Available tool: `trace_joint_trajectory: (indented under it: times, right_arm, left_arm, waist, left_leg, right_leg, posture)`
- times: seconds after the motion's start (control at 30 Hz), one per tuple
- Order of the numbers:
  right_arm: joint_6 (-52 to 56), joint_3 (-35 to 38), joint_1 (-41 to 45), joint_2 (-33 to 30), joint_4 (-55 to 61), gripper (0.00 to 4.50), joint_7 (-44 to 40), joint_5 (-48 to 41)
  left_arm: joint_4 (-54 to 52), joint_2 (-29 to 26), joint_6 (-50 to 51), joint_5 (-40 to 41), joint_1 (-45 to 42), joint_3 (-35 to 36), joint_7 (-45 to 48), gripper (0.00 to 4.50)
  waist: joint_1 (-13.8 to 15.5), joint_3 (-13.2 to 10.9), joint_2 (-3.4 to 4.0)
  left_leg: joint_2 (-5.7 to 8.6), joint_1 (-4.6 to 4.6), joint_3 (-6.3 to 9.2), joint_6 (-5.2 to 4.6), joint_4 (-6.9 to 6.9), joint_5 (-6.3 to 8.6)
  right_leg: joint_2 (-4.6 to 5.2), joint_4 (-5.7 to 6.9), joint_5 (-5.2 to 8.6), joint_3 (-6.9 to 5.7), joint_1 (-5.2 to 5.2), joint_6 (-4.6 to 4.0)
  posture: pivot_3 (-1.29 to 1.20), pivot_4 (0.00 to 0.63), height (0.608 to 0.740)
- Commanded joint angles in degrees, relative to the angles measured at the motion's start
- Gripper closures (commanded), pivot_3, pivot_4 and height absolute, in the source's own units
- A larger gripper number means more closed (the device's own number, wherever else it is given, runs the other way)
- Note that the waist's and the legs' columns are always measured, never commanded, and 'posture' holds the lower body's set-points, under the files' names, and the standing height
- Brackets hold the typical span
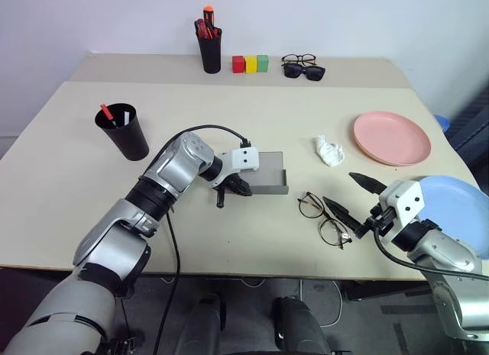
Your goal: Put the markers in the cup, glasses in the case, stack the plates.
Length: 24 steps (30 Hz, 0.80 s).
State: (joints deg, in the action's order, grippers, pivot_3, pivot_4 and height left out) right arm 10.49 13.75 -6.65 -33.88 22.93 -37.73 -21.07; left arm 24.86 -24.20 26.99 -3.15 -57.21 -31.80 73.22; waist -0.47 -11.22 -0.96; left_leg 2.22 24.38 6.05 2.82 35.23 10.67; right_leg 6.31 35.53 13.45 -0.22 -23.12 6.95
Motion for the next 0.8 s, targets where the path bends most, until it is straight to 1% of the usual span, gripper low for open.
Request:
trace_joint_trajectory:
  times: [0.03,0.23,0.47,0.6,0.8]
  right_arm:
    - [0.05,2.19,-0.93,-0.92,3.22,0.42,-0.29,-1.12]
    - [-0.32,7.4,-7.54,-2.77,4.71,0.42,-3.68,-3.24]
    - [-1.05,13.17,-14.04,-3.2,6.38,0.42,-7.36,-6.39]
    - [-1.59,14.18,-14.81,-2.97,6.42,0.42,-8.37,-7.14]
    - [-2.72,13.62,-13.61,-2.94,5.01,0.42,-9.34,-7.44]
  left_arm:
    - [-0.24,0.73,0.5,-0.47,-1.15,1.14,-0.13,4.42]
    - [0.01,1.05,0.94,-0.69,-1.11,1.98,-0.69,4.42]
    - [-0.88,1.52,2.48,-0.14,-0.88,2.63,-0.96,4.42]
    - [-0.78,1.64,2.61,-0.09,-0.76,2.8,-1.09,4.42]
    - [-1.11,1.92,2.8,0.14,-0.64,2.82,-0.89,4.42]
  waist:
    - [-0.02,0.0,0.0]
    - [0.07,0.0,-0.01]
    - [-0.18,0.0,0.0]
    - [-0.13,0.0,0.0]
    - [-0.08,0.0,0.0]
  left_leg:
    - [0.0,0.0,0.0,0.0,0.0,0.0]
    - [0.01,0.01,0.0,-0.01,0.0,0.0]
    - [-0.02,0.0,0.0,-0.01,0.0,0.0]
    - [-0.02,0.0,-0.01,-0.01,0.0,0.0]
    - [-0.02,0.0,-0.01,-0.01,0.0,0.01]
  right_leg:
    - [0.0,0.0,0.0,0.0,0.0,0.0]
    - [0.01,-0.01,0.01,0.0,0.0,0.02]
    - [0.0,0.02,0.07,0.0,-0.01,0.11]
    - [0.0,0.01,0.09,0.0,0.0,0.15]
    - [0.01,0.01,0.09,0.0,-0.01,0.14]
  posture:
    - [0.0,0.15,0.74]
    - [0.0,0.15,0.74]
    - [0.0,0.15,0.74]
    - [0.0,0.15,0.74]
    - [0.0,0.15,0.74]
